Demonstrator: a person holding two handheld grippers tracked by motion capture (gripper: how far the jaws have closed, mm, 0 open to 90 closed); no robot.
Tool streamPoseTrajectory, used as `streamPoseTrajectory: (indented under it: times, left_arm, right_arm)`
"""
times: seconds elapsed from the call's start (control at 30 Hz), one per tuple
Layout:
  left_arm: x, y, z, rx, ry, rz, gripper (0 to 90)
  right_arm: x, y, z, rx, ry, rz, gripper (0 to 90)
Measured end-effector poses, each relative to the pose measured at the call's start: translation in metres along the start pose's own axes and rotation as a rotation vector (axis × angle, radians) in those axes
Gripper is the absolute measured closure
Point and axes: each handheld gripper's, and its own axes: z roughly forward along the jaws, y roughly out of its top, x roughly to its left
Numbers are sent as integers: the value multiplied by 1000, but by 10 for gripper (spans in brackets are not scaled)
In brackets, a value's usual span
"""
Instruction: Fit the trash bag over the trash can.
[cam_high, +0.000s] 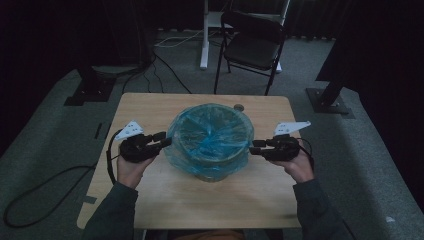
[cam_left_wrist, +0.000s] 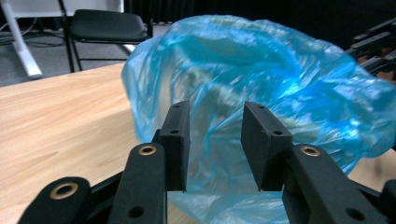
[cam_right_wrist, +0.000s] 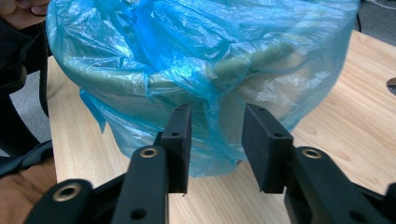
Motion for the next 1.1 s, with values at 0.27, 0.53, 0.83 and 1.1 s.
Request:
streamPoseTrajectory:
  times: [0.27,0.53,0.83,1.1]
  left_arm:
    - [-8,15,10,13,-41,48,600]
    - [-19,29,26,48,-75,90,583]
    - [-28,48,36,51,-85,135,579]
    - [-31,63,44,59,-90,161,576]
  right_arm:
    - [-11,1,-6,-28,-85,43,614]
    - [-16,5,9,-23,-102,68,714]
    - [-14,9,18,-8,-80,54,741]
    - [-14,9,17,-9,-69,51,739]
